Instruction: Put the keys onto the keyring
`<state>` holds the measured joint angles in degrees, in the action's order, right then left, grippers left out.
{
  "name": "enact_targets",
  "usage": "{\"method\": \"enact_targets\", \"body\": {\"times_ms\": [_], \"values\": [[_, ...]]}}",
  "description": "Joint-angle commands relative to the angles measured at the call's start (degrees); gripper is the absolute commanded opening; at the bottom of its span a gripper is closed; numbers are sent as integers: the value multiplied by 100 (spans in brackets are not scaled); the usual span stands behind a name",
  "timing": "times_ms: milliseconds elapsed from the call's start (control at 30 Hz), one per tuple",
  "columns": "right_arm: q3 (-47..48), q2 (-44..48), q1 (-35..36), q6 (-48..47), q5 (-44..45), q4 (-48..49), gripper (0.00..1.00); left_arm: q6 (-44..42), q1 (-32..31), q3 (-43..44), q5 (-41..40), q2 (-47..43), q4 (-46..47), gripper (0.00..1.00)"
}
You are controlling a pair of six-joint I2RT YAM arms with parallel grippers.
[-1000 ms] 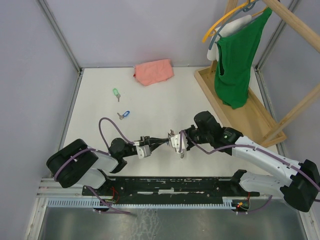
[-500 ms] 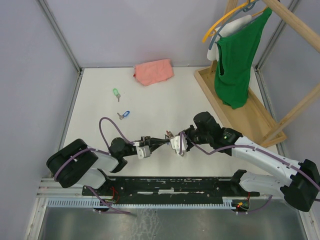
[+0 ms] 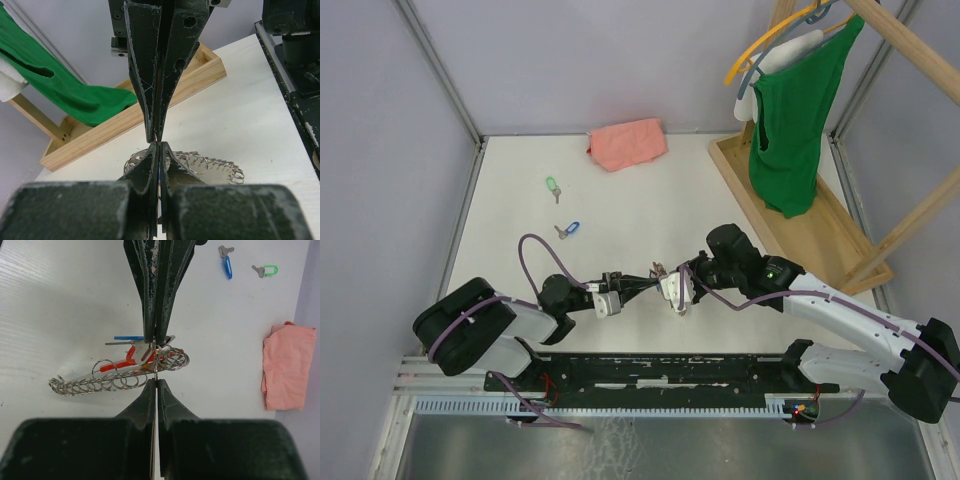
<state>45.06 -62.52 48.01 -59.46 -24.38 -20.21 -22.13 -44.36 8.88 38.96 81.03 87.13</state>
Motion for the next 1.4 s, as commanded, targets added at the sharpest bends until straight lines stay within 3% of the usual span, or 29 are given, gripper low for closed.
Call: {"method": "enact_targets", "body": {"times_ms": [0, 1367], "values": [[11, 112, 42, -39, -165, 333, 1, -41, 8, 149, -66, 21, 1193, 3], [-1, 169, 51, 118, 6, 335, 1, -20, 7, 101, -222, 2, 1196, 3]]}}
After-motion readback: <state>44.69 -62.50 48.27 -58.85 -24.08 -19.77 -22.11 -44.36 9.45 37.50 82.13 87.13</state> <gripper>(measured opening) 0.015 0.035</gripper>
